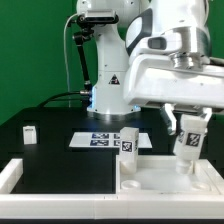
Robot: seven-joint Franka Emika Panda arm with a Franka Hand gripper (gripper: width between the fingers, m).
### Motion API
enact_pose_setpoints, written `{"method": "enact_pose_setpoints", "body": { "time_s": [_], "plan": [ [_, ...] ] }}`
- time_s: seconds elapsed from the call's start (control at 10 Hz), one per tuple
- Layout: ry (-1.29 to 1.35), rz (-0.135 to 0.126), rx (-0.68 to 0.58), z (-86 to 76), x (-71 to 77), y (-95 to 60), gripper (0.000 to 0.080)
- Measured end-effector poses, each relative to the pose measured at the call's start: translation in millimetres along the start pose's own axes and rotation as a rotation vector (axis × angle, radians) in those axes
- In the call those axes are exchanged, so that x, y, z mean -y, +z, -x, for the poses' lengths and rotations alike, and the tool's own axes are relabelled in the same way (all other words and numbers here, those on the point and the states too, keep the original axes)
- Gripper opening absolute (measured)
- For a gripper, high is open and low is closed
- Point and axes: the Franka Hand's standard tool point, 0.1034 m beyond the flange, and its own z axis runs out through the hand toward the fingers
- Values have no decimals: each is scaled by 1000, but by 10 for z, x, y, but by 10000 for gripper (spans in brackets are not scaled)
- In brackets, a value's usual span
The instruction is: Assemble square table
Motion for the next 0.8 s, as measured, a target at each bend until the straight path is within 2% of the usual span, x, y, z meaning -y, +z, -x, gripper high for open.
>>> {"method": "enact_pose_setpoints", "body": {
  "time_s": [0.3,0.5,0.7,0.8],
  "plan": [
    [22,-35,11,84,213,13,288],
    [6,-59,9,194,294,-15,288],
    [10,-62,17,212,354,-10,288],
    [2,-58,17,214,328,-8,288]
  ]
}}
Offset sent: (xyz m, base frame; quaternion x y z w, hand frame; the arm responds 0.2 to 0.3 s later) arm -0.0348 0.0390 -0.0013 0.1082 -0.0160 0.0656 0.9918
